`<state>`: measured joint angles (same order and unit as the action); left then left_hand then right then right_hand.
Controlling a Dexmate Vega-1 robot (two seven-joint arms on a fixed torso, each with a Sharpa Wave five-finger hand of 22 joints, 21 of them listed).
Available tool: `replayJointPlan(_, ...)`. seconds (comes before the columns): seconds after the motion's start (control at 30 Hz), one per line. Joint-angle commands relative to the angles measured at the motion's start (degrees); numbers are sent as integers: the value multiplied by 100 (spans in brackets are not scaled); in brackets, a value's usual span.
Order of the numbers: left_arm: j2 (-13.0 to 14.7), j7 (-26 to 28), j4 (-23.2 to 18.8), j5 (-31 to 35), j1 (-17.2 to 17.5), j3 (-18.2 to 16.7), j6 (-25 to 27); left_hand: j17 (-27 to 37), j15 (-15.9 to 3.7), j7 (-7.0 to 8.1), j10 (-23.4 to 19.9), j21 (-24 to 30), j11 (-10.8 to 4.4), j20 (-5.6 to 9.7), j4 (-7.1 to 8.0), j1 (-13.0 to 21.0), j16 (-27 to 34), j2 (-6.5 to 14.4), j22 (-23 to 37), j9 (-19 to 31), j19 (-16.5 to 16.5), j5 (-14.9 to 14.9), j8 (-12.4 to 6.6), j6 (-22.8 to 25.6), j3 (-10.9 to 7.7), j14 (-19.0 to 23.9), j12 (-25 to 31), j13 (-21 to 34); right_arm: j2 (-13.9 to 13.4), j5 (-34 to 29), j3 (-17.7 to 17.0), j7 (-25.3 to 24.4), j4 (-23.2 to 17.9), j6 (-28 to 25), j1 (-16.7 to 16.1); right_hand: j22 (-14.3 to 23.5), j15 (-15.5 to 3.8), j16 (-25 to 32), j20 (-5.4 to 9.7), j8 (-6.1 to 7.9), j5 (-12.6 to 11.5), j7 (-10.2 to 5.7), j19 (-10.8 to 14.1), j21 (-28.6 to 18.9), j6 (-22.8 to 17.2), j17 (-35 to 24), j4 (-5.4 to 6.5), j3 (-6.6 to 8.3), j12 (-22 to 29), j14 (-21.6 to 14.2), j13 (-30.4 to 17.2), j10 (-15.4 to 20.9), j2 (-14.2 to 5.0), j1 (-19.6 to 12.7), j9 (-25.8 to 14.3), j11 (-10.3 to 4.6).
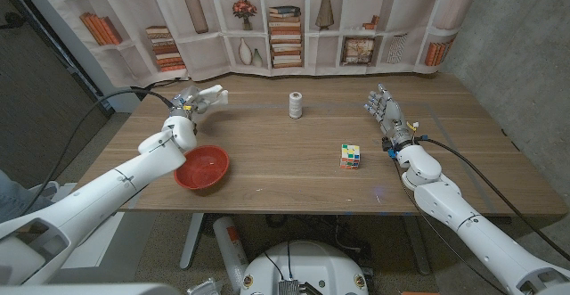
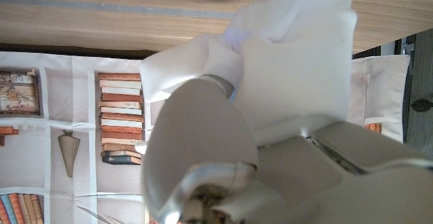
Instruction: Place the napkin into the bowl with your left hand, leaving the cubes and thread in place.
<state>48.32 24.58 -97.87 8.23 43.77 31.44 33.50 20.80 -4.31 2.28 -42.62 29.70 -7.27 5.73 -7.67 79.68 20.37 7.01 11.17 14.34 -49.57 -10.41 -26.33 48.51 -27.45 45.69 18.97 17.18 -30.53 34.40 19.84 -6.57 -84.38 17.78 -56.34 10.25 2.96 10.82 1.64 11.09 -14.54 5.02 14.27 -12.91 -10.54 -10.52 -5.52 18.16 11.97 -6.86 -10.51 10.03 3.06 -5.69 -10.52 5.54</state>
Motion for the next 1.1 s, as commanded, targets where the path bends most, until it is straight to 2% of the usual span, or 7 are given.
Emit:
replayJointPlan(0.03, 188, -3, -237, 89, 266, -179, -204, 32, -601, 30, -10, 47, -54, 6, -5, -47, -7, -6, 20, 6, 20, -11, -24, 21, 20, 141, -30, 39, 41, 14, 17, 18, 34, 0, 31, 26, 5, 2, 15, 14, -7, 2, 61, 15, -31, -10, -4, -27, 19, -74, -14, 70, -72, -7, -25, 13)
replayJointPlan(0.4, 342, 116, -505, 163, 598, -387, -288, 73, -606, 32, -9, 93, -64, 7, -10, -59, -20, -6, 19, -12, 52, -14, -24, 19, 36, 145, -49, 72, 6, -88, 10, -106, -56, -24, 13, 26, -9, 0, 51, 18, -7, 14, 95, 16, -44, -11, -6, -35, 18, -72, -14, 71, -77, -8, -25, 12)
replayJointPlan(1.1, 670, 240, -704, 230, 1204, -787, -1050, 135, -658, 53, -49, 178, -69, 13, 2, -111, -43, -14, 13, -31, 97, -13, -49, 60, 75, 166, -71, 127, -65, -175, 52, -205, -271, -220, 11, 27, -6, 5, 42, 20, -5, 13, 111, 32, -59, -11, -10, -46, 26, -97, -14, 98, -84, -11, -25, 19)
